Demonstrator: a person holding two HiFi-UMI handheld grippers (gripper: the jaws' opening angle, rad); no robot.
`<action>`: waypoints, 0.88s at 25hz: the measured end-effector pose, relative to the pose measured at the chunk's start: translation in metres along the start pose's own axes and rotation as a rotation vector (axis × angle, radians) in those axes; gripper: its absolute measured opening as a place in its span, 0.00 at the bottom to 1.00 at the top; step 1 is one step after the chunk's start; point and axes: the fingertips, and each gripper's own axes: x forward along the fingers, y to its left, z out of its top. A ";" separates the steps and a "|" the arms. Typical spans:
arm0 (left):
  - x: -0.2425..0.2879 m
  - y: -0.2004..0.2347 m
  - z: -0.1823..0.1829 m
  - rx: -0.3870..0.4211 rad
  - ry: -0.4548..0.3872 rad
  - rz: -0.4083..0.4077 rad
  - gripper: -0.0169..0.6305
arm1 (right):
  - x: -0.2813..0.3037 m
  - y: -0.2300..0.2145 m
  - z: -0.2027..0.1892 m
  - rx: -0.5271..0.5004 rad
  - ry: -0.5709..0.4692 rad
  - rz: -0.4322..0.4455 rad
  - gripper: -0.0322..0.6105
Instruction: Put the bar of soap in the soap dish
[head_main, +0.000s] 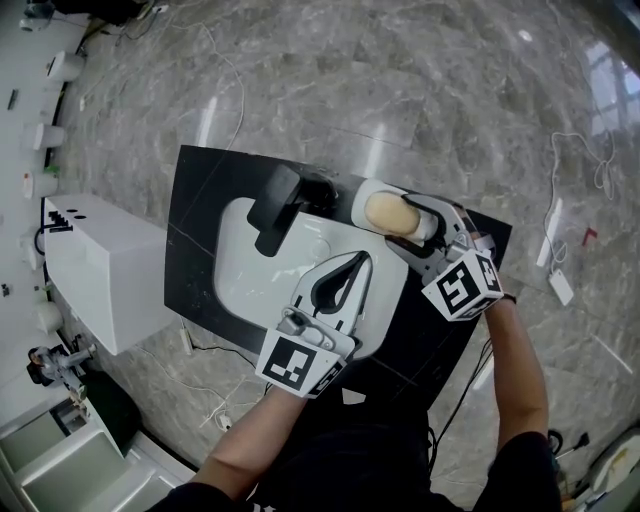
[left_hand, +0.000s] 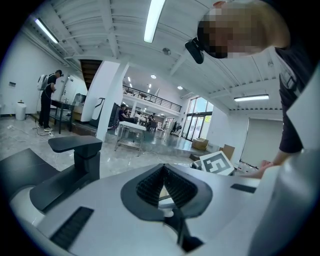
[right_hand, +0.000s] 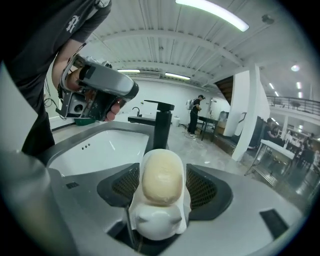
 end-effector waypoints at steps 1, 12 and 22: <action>0.000 0.000 -0.001 -0.002 0.002 0.000 0.04 | -0.002 -0.002 -0.002 0.020 0.012 0.006 0.47; 0.001 0.000 -0.007 -0.010 0.013 -0.006 0.04 | 0.016 -0.002 -0.019 0.022 0.095 0.081 0.47; 0.001 0.001 -0.011 -0.021 0.024 -0.010 0.04 | 0.004 -0.002 -0.020 0.069 0.155 0.116 0.47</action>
